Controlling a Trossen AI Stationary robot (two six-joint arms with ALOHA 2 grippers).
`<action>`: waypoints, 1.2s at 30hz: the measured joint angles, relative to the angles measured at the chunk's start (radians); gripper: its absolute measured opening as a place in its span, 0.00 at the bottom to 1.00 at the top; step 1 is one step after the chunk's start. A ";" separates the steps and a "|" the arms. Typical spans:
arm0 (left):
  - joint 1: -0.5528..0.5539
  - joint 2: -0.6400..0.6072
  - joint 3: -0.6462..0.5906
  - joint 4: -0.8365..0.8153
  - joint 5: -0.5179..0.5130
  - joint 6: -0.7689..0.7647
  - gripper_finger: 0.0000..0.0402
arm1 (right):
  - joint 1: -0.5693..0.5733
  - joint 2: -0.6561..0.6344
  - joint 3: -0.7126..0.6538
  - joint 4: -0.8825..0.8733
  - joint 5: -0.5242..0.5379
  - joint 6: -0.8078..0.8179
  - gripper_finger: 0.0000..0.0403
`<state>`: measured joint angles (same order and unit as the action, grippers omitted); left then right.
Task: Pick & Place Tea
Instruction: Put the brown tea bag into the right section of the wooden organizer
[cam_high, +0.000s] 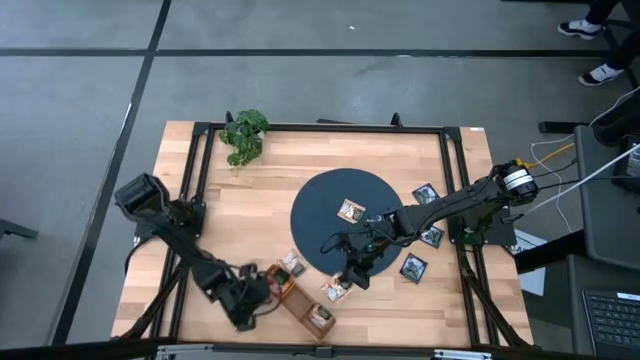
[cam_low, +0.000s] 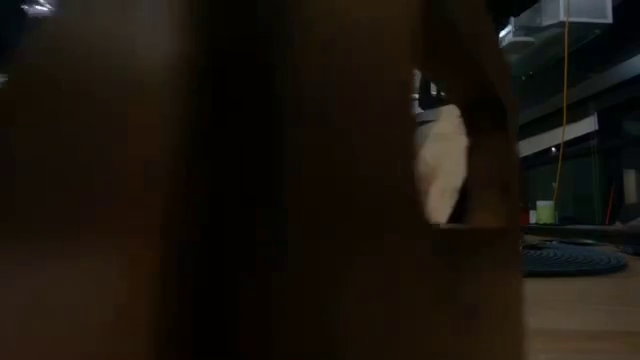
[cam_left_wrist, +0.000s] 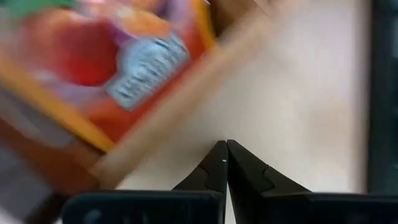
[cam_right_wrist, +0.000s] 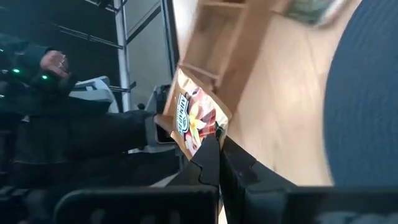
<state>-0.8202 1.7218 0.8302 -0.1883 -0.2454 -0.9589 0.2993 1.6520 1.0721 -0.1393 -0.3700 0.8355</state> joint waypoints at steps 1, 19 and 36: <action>0.013 0.000 0.006 -0.019 -0.028 -0.001 0.01 | 0.000 0.000 0.000 0.001 -0.009 0.019 0.00; 0.226 -0.011 0.138 -0.085 -0.024 0.152 0.00 | 0.015 0.009 0.193 -0.205 0.040 0.314 0.00; 0.275 -0.318 0.166 -0.084 -0.024 0.004 0.07 | 0.106 0.127 0.358 -0.342 0.358 0.084 0.00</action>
<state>-0.5453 1.4041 0.9962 -0.2720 -0.2697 -0.9549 0.4049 1.7786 1.4300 -0.4810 -0.0120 0.9195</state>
